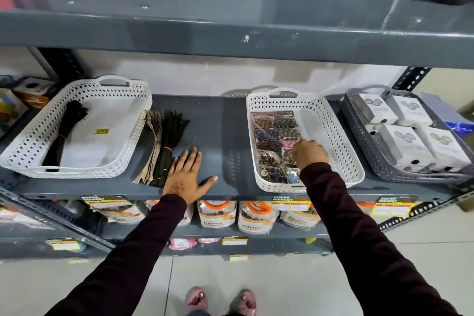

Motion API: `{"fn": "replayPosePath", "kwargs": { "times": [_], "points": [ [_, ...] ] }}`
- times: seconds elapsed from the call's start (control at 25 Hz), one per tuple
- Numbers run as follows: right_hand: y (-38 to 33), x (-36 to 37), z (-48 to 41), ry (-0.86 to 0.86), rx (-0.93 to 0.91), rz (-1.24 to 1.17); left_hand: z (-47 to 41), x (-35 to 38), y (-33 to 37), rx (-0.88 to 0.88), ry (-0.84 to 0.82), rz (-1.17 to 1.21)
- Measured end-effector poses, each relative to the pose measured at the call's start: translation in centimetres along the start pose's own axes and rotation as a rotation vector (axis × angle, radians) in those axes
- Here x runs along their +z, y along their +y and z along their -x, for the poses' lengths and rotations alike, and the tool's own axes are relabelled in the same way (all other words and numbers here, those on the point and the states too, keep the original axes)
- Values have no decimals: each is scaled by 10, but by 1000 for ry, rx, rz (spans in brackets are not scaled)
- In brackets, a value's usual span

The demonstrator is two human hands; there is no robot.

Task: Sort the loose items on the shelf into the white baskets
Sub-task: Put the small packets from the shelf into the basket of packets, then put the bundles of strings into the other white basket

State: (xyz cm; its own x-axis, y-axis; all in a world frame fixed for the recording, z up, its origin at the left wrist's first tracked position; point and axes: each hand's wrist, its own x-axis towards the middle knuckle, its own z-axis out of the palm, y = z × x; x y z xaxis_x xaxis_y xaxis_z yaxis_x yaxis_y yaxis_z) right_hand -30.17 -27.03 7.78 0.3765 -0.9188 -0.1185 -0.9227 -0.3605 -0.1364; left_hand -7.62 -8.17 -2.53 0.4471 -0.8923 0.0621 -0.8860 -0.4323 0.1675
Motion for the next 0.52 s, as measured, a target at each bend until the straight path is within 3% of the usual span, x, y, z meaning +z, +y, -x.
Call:
{"fn": "replayPosePath", "kwargs": {
  "times": [0.12, 0.28, 0.52],
  "points": [
    [-7, -5, 3, 59, 18, 55, 1, -2, 0, -4, -31, -5],
    [-65, -14, 12, 89, -150, 13, -1, -14, 0, 5, -49, -2],
    [-207, 8, 26, 46, -353, -173, 10, -61, -58, -12, 163, -41]
  ]
}}
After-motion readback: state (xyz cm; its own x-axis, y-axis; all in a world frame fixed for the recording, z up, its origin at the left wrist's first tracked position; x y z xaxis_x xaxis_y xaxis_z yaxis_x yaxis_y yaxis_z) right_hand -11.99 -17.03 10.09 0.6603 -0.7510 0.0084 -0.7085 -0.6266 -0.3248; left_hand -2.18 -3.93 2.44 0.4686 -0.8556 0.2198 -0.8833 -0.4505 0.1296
